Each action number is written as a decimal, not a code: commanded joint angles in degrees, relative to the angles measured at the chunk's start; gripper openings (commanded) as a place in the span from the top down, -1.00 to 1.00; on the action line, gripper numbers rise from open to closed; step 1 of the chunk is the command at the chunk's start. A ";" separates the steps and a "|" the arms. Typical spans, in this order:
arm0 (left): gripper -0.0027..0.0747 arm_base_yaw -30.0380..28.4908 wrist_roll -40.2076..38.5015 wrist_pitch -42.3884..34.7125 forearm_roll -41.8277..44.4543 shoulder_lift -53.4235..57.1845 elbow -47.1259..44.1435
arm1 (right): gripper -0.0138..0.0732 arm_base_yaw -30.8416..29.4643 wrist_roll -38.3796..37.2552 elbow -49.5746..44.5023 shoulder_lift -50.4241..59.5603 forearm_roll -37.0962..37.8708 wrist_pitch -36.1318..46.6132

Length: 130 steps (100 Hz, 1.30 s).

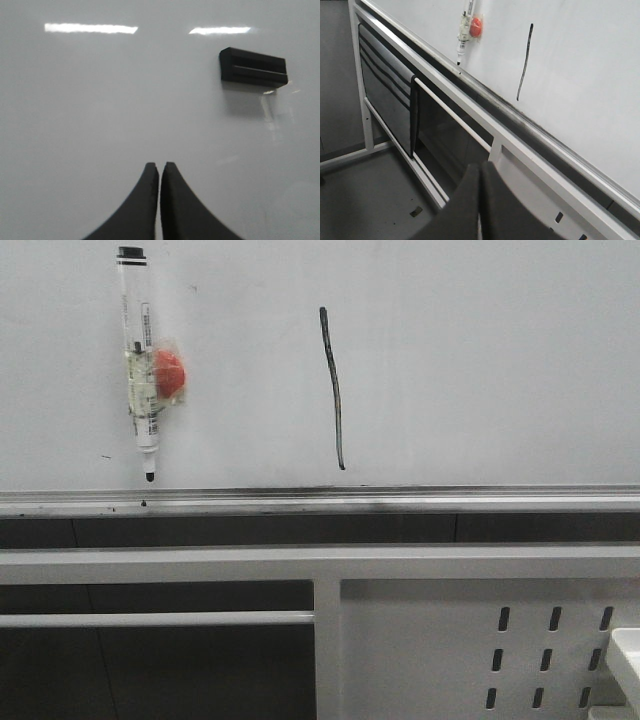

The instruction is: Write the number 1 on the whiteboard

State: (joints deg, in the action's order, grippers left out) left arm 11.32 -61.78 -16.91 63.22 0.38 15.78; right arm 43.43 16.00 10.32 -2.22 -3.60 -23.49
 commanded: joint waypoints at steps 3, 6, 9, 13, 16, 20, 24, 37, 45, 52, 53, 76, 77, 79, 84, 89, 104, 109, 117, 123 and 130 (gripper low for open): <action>0.98 -0.25 -25.00 2.88 19.03 0.65 1.94 | 0.84 -0.39 -0.01 1.58 -0.54 0.39 4.80; 0.98 -0.25 -31.57 3.30 25.42 0.65 1.94 | 0.84 -0.39 -0.01 1.58 -0.54 0.39 4.80; 0.98 -0.25 -35.48 3.40 30.15 0.65 1.81 | 0.84 -0.39 -0.01 1.58 -0.54 0.39 4.80; 0.98 -0.25 -36.91 3.54 31.45 0.65 1.53 | 0.84 -0.39 -0.01 1.58 -0.54 0.39 4.80; 0.98 -0.25 -36.91 3.54 31.57 0.65 1.27 | 0.84 -0.39 -0.01 1.58 -0.54 0.39 4.80; 0.98 -0.25 -36.91 3.54 32.47 0.65 1.29 | 0.84 -0.39 -0.01 1.58 -0.54 0.39 4.80; 0.98 -0.25 -39.69 2.87 36.80 0.65 1.29 | 0.84 -0.39 -0.01 1.58 -0.54 0.39 4.80; 0.98 -1.58 -48.75 5.05 41.80 0.65 0.39 | 0.84 -0.39 -0.01 1.58 -0.54 0.39 4.80; 0.98 -4.16 -50.59 4.46 41.80 0.65 -0.41 | 0.84 -0.39 -0.01 1.58 -0.54 0.39 4.80; 0.98 -6.28 -52.19 3.92 41.80 0.65 -0.42 | 0.84 -0.39 -0.01 1.58 -0.54 0.39 4.80; 0.98 -6.44 -52.21 3.92 41.80 0.65 -0.42 | 0.84 -0.39 -0.01 1.58 -0.54 0.39 4.80; 0.98 -7.31 -32.64 8.05 24.75 0.65 -0.42 | 0.84 -0.39 -0.01 1.58 -0.54 0.39 4.80; 0.98 -7.31 -30.53 8.50 20.76 0.65 -0.42 | 0.84 -0.39 -0.01 1.58 -0.54 0.39 4.80; 0.98 -7.31 -23.43 9.17 13.73 0.65 -0.42 | 0.84 -0.39 -0.01 1.58 -0.54 0.39 4.80; 0.98 -7.31 -4.23 11.18 -5.69 0.65 -0.42 | 0.84 -0.39 -0.01 1.58 -0.54 0.39 4.80; 0.98 -7.31 19.48 13.72 -26.84 0.65 -0.24 | 0.84 -0.39 -0.01 1.58 -0.54 0.39 4.80; 0.98 -7.31 58.35 23.44 -63.22 0.65 -0.19 | 0.84 -0.39 -0.01 1.58 -0.54 0.39 4.80; 0.98 -7.31 60.72 27.25 -65.20 0.65 -0.19 | 0.84 -0.39 -0.01 1.58 -0.54 0.39 4.80; 0.98 -7.31 60.84 33.82 -65.20 0.65 -0.19 | 0.84 -0.39 -0.01 1.58 -0.54 0.39 4.80; 0.98 -7.31 60.84 37.56 -65.20 0.65 -0.32 | 0.84 -0.39 -0.01 1.58 -0.54 0.39 4.80; 0.98 -7.31 60.84 40.39 -65.20 0.65 -1.22 | 0.84 -0.39 -0.01 1.58 -0.54 0.39 4.80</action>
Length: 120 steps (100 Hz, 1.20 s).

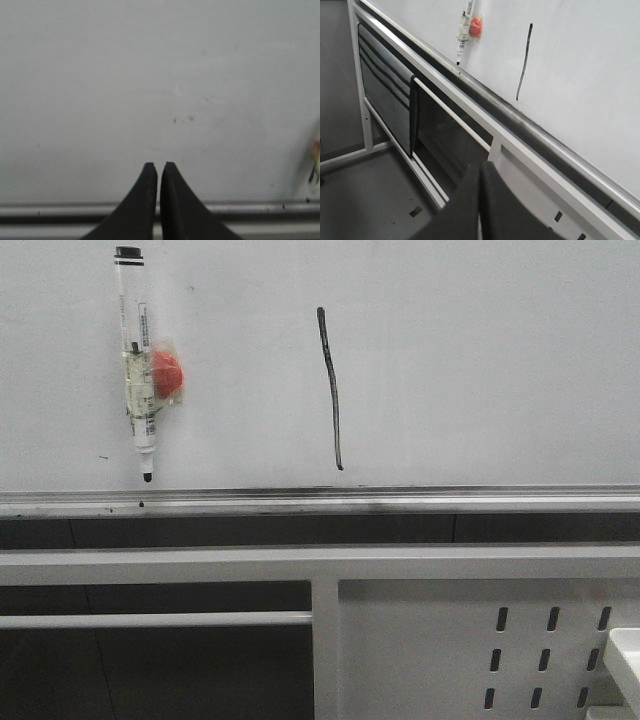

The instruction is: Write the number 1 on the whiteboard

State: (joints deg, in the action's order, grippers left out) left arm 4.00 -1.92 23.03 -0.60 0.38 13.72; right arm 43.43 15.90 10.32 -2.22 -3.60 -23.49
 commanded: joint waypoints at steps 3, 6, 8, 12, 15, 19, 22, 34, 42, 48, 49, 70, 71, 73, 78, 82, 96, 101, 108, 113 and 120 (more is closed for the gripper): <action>0.98 0.01 0.98 0.62 -1.38 0.65 0.25 | 0.84 -0.39 0.08 1.58 -0.54 0.39 4.80; 0.98 0.01 0.98 0.06 -1.38 0.65 -0.62 | 0.84 -0.39 0.08 1.58 -0.54 0.39 4.80; 0.98 0.01 0.98 -0.51 -1.38 0.65 -1.22 | 0.84 -0.39 0.08 1.58 -0.54 0.39 4.80; 0.98 0.01 0.98 -2.46 -1.38 0.65 -2.40 | 0.84 -0.39 0.08 1.58 -0.54 0.39 4.80; 0.98 0.01 0.98 -4.67 -1.38 0.65 -3.99 | 0.84 -0.39 0.08 1.58 -0.54 0.39 4.80; 0.98 0.01 1.12 -8.16 -1.23 0.65 -5.61 | 0.84 -0.39 0.08 1.58 -0.54 0.39 4.80; 0.98 0.01 1.92 -10.09 -1.22 0.65 -7.02 | 0.84 -0.39 0.08 1.58 -0.54 0.39 4.80; 0.98 0.01 4.66 -13.75 -1.11 1.23 -10.66 | 0.84 -0.39 0.08 1.58 -0.54 0.39 4.80; 0.98 0.01 4.66 -13.87 -2.73 1.23 -11.97 | 0.84 -0.39 0.08 1.58 -0.54 0.39 4.80; 0.98 -0.07 4.66 -13.87 -3.91 1.23 -12.61 | 0.84 -0.39 0.08 1.58 -0.54 0.39 4.80; 0.98 -0.07 4.66 -13.87 -3.92 1.23 -12.76 | 0.84 -0.39 0.08 1.58 -0.54 0.39 4.80; 0.98 -0.07 4.66 -13.87 -4.38 1.23 -15.95 | 0.84 -0.39 0.08 1.58 -0.54 0.39 4.80; 0.98 -0.07 4.66 -13.77 -4.38 1.23 -15.96 | 0.84 -0.39 0.08 1.58 -0.54 0.39 4.80; 0.98 -0.07 4.66 -12.59 -4.38 1.23 -15.96 | 0.84 -0.39 0.08 1.58 -0.54 0.39 4.80; 0.98 -0.07 4.66 -10.94 -4.38 1.23 -15.96 | 0.84 -0.39 0.08 1.58 -0.54 0.39 4.80; 0.98 -0.07 4.66 -10.25 -4.08 1.23 -15.96 | 0.84 -0.39 0.08 1.58 -0.54 0.39 4.80; 0.98 -0.07 4.66 -7.36 -3.21 1.23 -15.96 | 0.84 -0.39 0.08 1.58 -0.54 0.39 4.80; 0.98 -0.07 4.66 -6.94 -3.04 1.23 -15.96 | 0.84 -0.39 0.08 1.58 -0.54 0.39 4.80; 0.98 -0.07 4.66 -6.94 -2.93 1.23 -15.96 | 0.84 -0.39 0.08 1.58 -0.54 0.39 4.80; 0.98 -0.07 4.66 -6.94 -2.93 1.23 -15.96 | 0.84 -0.39 0.08 1.58 -0.54 0.39 4.80; 0.98 -0.07 4.66 -6.94 -1.97 1.23 -15.96 | 0.84 -0.39 0.08 1.58 -0.54 0.39 4.80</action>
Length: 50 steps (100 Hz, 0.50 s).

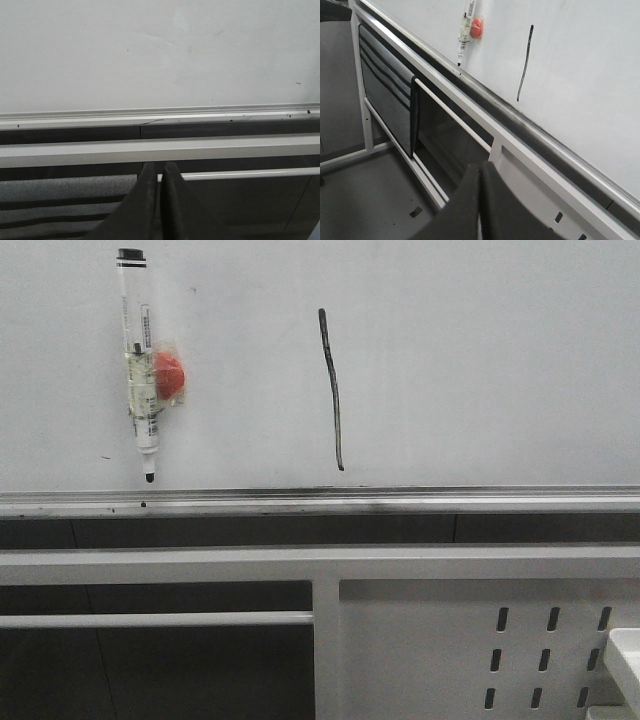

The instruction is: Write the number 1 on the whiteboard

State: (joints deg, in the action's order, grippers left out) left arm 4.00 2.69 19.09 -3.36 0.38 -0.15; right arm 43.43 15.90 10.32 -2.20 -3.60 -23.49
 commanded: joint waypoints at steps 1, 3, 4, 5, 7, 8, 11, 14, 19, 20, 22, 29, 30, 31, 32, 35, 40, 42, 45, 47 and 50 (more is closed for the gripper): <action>0.98 -0.07 0.05 -3.01 0.79 1.23 -2.08 | 0.84 -0.39 0.08 1.58 -0.56 0.39 4.80; 0.98 -0.07 0.05 -3.01 0.90 1.23 -2.08 | 0.84 -0.39 0.08 1.58 -0.56 0.39 4.80; 0.98 -0.07 0.05 -3.01 0.90 1.23 -2.08 | 0.84 -0.39 0.08 1.58 -0.56 0.39 4.80; 0.98 -0.07 0.05 -3.01 0.90 1.23 -2.08 | 0.84 -0.39 0.08 1.58 -0.56 0.39 4.80; 0.98 -0.07 0.05 -3.01 0.90 1.23 -2.08 | 0.84 -0.39 0.08 1.58 -0.56 0.39 4.80; 0.98 -0.07 0.05 -3.01 0.90 1.23 -2.08 | 0.84 -0.39 0.08 1.58 -0.56 0.39 4.80; 0.98 -0.07 0.05 -3.14 0.76 1.23 -2.08 | 0.84 -0.39 0.08 1.58 -0.56 0.39 4.80; 0.98 -0.07 0.05 -3.14 0.50 1.23 -2.08 | 0.84 -0.39 0.08 1.58 -0.56 0.39 4.80; 0.98 -0.07 0.05 -3.14 0.50 1.23 -2.08 | 0.84 -0.39 0.08 1.58 -0.56 0.39 4.80; 0.98 -0.07 0.05 -3.14 0.50 1.23 -2.08 | 0.84 -0.39 0.08 1.58 -0.56 0.39 4.80; 0.98 -0.07 0.05 -3.14 0.50 1.23 -2.08 | 0.84 -0.39 0.08 1.58 -0.56 0.39 4.80; 0.98 -0.07 0.05 -3.22 0.50 1.23 -2.08 | 0.84 -0.39 0.08 1.58 -0.56 0.39 4.80; 0.98 -0.07 0.05 -3.22 0.50 1.23 -2.08 | 0.84 -0.39 0.08 1.58 -0.56 0.39 4.80; 0.98 -0.07 0.05 -3.22 0.50 1.23 -2.08 | 0.84 -0.39 0.08 1.58 -0.56 0.39 4.80; 0.98 -0.07 0.05 -3.22 0.50 1.23 -2.08 | 0.84 -0.39 0.08 1.58 -0.56 0.39 4.80; 0.98 -0.07 0.05 -3.22 0.50 1.23 -2.08 | 0.84 -0.39 0.08 1.58 -0.56 0.39 4.80; 0.98 -0.07 0.05 -3.22 0.50 1.23 -2.08 | 0.84 -0.39 0.08 1.58 -0.56 0.39 4.80; 0.98 -0.07 0.05 -3.22 0.50 1.23 -2.08 | 0.84 -0.39 0.08 1.58 -0.56 0.39 4.80; 0.98 -0.07 0.05 -3.22 0.50 1.23 -2.08 | 0.84 -0.39 0.08 1.58 -0.56 0.39 4.80; 0.98 -0.07 0.05 -3.22 0.50 1.23 -2.08 | 0.84 -0.39 0.08 1.58 -0.56 0.39 4.80; 0.98 -0.07 0.05 -3.22 0.50 1.23 -2.08 | 0.84 -0.39 0.08 1.58 -0.56 0.39 4.80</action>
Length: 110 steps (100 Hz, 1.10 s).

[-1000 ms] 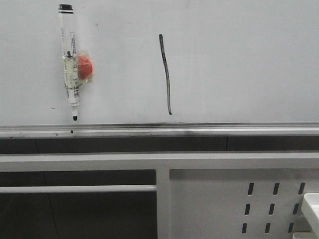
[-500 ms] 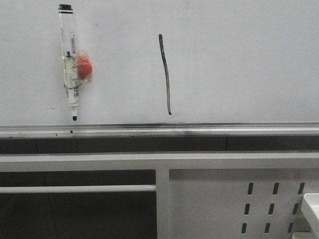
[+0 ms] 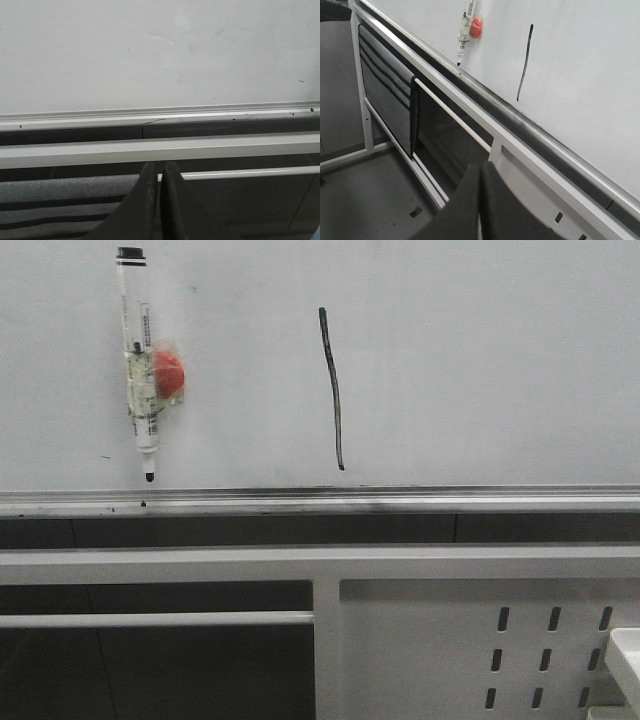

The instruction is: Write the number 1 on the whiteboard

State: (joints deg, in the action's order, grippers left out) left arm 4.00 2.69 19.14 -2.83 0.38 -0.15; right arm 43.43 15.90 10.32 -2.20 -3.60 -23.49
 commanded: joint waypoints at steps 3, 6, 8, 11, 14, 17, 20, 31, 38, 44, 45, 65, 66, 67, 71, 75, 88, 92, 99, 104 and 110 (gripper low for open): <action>0.98 -0.07 0.05 -3.27 -0.02 1.23 -2.08 | 0.84 -0.39 0.08 1.58 -0.56 0.39 4.80; 0.98 -0.07 0.05 -3.27 -0.02 1.23 -2.08 | 0.84 -0.39 0.08 1.58 -0.56 0.39 4.80; 0.98 -0.07 0.05 -3.27 -0.02 1.23 -2.08 | 0.84 -0.39 0.08 1.58 -0.56 0.39 4.80; 0.98 -0.07 0.05 -3.27 -0.02 1.23 -2.08 | 0.84 -0.39 0.08 1.58 -0.56 0.39 4.80; 0.98 -0.07 0.05 -3.27 -0.02 1.23 -2.08 | 0.84 -0.39 0.08 1.58 -0.56 0.39 4.80; 0.98 -0.07 0.05 -3.27 -0.02 1.23 -2.08 | 0.84 -0.39 0.08 1.58 -0.56 0.39 4.80; 0.98 -0.07 0.05 -3.27 -0.02 1.23 -2.08 | 0.84 -0.39 0.08 1.58 -0.56 0.39 4.80; 0.98 -0.07 0.05 -3.27 -0.02 1.23 -2.08 | 0.84 -0.39 0.08 1.58 -0.56 0.39 4.80; 0.98 -0.07 0.05 -3.27 -0.02 1.23 -2.08 | 0.84 -0.39 0.08 1.55 -0.56 0.39 5.67; 0.98 -0.07 0.05 -3.27 -0.02 1.23 -2.08 | 0.84 -0.39 0.08 1.43 -0.56 0.26 5.90; 0.98 -0.07 0.05 -3.27 -0.02 1.23 -2.08 | 0.84 -0.39 0.08 1.29 -0.56 0.02 6.07; 0.98 -0.07 0.05 -3.27 -0.02 1.23 -2.08 | 0.84 -0.39 0.05 -8.80 -0.56 -11.96 30.90; 0.98 -0.07 0.05 -3.27 -0.02 1.23 -2.08 | 0.84 -0.39 -0.07 -9.81 -0.56 -12.27 32.03; 0.98 -0.07 0.05 -3.27 -0.02 1.23 -2.08 | 0.84 -0.39 -0.20 -10.32 -0.56 -12.51 34.21; 0.98 -0.07 0.05 -3.27 -0.02 1.23 -2.08 | 0.84 -0.39 -0.51 -11.96 -0.56 -13.19 36.52; 0.98 -0.07 0.05 -3.27 -0.02 1.23 -2.08 | 0.84 -0.72 -0.51 -11.35 -0.56 -13.53 34.00; 0.98 -0.07 0.05 -3.43 -0.02 1.23 -2.08 | 0.84 -2.93 -0.51 -11.58 -0.56 -13.53 32.50; 0.98 -0.07 0.05 -3.43 -0.02 1.23 -2.08 | 0.84 -4.96 -0.51 -11.58 -0.56 -13.53 32.02; 0.98 -0.07 0.05 -3.43 -0.02 1.23 -2.08 | 0.84 -10.11 -0.51 -11.58 -0.56 -13.53 31.08; 0.98 -0.07 0.05 -3.43 -0.02 1.23 -2.08 | 0.84 -14.80 -0.51 -11.58 -0.56 -13.53 30.10; 0.98 -0.07 0.05 -3.43 -0.02 1.23 -2.08 | 0.84 -21.80 -0.51 -11.58 -0.56 -13.53 28.97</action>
State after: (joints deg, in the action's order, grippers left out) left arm 4.00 2.69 19.14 -2.75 0.38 -0.15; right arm 29.44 15.65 -0.46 -2.10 -17.18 2.96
